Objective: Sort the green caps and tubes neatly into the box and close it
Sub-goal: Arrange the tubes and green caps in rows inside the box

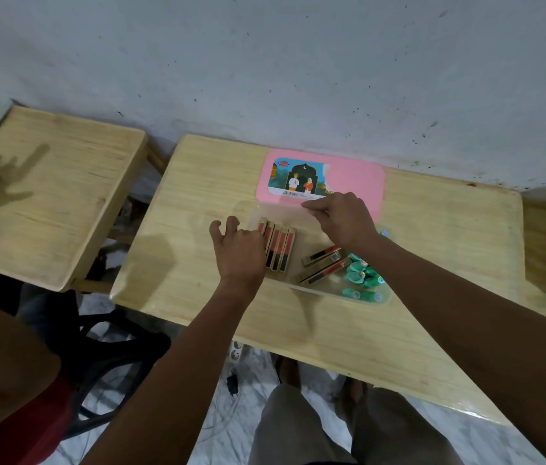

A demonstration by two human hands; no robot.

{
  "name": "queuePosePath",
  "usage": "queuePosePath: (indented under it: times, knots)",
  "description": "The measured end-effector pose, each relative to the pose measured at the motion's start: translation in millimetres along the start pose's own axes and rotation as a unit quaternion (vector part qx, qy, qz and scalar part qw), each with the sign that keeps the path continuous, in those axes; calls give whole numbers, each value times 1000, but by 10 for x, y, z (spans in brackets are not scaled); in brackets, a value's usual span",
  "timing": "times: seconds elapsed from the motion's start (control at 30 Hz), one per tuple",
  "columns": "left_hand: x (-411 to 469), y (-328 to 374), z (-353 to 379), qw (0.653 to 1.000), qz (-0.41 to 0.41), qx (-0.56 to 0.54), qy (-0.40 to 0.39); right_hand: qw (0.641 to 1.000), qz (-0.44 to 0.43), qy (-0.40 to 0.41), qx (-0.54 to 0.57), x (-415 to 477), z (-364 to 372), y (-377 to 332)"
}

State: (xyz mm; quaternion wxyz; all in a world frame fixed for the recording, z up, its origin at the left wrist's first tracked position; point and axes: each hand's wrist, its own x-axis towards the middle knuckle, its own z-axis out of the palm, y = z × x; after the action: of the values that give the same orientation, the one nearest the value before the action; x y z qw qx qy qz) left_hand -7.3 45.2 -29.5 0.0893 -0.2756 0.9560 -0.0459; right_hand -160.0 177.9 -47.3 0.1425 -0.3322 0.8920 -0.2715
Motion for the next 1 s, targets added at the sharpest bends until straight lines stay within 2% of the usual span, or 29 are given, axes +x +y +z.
queuePosePath:
  times: [0.4, 0.5, 0.63, 0.87, 1.0]
  knots:
    - [-31, 49, -62, 999, -12, -21, 25, 996, 41, -45, 60, 26, -100, -10]
    - [-60, 230, -86, 993, 30, -111, 39, 994, 58, -52, 74, -39, -178, 70]
    - [-38, 498, -18, 975, 96, -202, 8, 997, 65, -33, 38, -212, -279, 244]
    - [104, 679, 94, 986, 127, -98, -34, 997, 80, -15, 9, -351, -386, 435]
    - [158, 710, 84, 987, 125, -88, -47, 997, 80, -4, 11, -366, -351, 456]
